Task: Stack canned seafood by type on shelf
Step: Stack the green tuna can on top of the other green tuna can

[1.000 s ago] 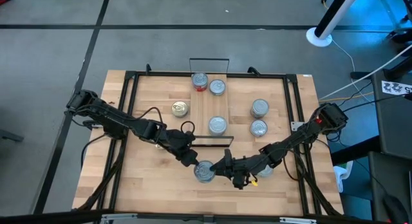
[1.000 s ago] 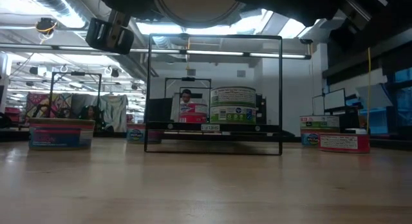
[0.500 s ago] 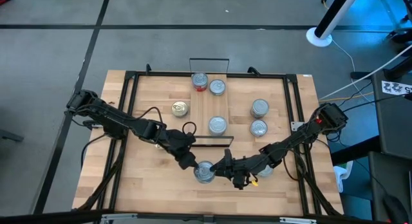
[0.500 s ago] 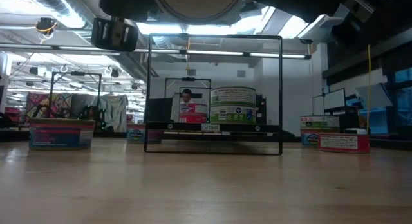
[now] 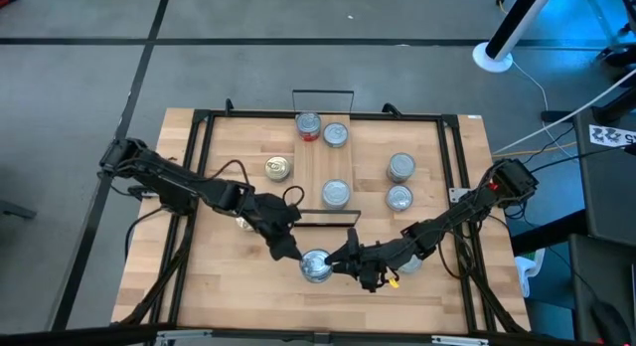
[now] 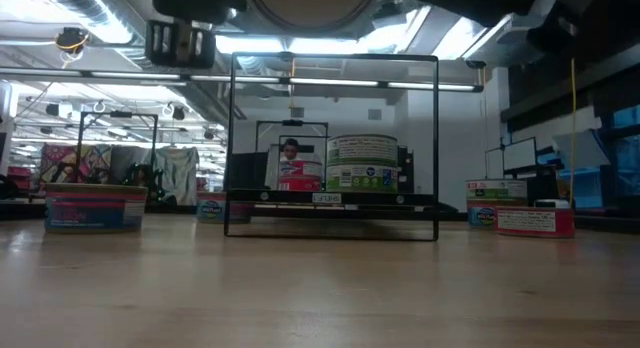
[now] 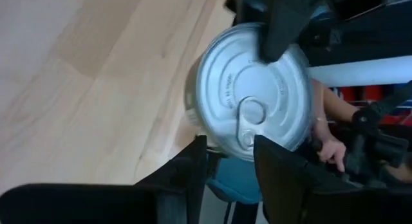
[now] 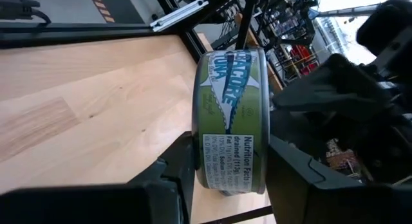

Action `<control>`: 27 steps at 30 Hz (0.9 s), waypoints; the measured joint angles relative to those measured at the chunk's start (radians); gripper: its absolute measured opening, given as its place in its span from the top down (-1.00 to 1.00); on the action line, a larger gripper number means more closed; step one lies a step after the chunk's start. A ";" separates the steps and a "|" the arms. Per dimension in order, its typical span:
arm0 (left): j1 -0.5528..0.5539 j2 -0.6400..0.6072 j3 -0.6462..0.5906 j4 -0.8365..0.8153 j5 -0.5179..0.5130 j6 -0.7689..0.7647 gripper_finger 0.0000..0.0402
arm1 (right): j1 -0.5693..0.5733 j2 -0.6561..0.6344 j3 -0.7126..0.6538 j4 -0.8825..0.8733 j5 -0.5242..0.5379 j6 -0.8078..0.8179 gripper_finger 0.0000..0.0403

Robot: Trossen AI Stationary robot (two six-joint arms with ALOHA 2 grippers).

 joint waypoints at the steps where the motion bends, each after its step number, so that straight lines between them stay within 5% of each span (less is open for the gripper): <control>1: 0.003 -0.017 0.000 -0.020 -0.008 0.007 0.39 | 0.005 -0.002 0.000 0.000 0.002 0.001 0.32; 18: 0.145 -0.329 0.000 -0.225 -0.166 0.228 0.39 | 0.062 -0.186 0.000 -0.039 0.199 -0.006 0.32; 27: 0.201 -0.401 0.000 -0.224 -0.257 0.415 0.39 | -0.015 -0.390 0.000 -0.279 0.447 -0.113 0.32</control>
